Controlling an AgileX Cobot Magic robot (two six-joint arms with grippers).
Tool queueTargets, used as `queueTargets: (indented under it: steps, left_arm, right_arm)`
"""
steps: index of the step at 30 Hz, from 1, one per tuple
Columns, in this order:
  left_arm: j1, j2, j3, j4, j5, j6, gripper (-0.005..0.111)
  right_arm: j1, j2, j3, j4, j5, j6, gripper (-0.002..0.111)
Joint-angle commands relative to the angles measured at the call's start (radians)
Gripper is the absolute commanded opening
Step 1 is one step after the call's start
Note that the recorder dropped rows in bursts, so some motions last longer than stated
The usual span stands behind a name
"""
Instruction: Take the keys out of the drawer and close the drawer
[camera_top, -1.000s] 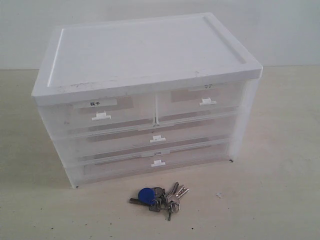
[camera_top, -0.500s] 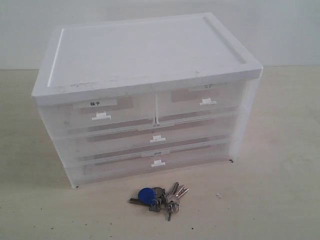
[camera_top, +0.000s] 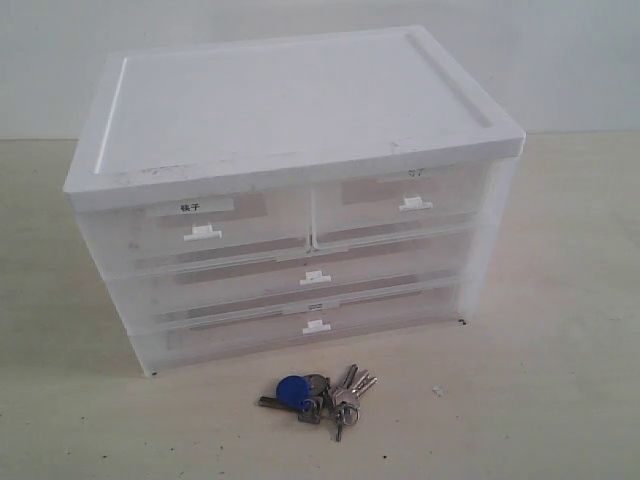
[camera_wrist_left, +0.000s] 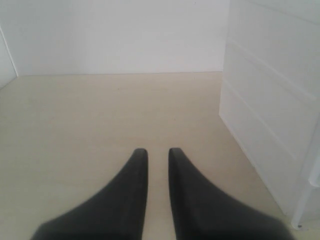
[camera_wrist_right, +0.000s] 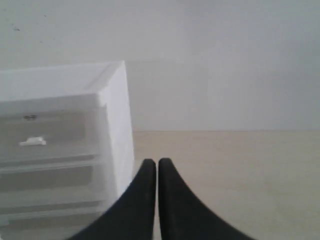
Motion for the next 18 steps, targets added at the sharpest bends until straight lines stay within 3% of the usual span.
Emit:
queueTargets:
  steps: [1,5,18]
  left_arm:
    - [0.002,-0.003,0.004,0.000,-0.004,0.000,0.014]
    - [0.002,-0.003,0.004,0.000,-0.004,0.000,0.014]
    - [0.002,-0.003,0.004,0.000,-0.004,0.000,0.014]
  right_arm:
    - [-0.166,-0.006,0.006,-0.013,0.086,-0.040,0.000]
    - [-0.200,-0.006,0.006,-0.032,0.272,-0.042,0.000]
    - [-0.200,-0.006,0.006,-0.034,0.270,-0.121,0.000]
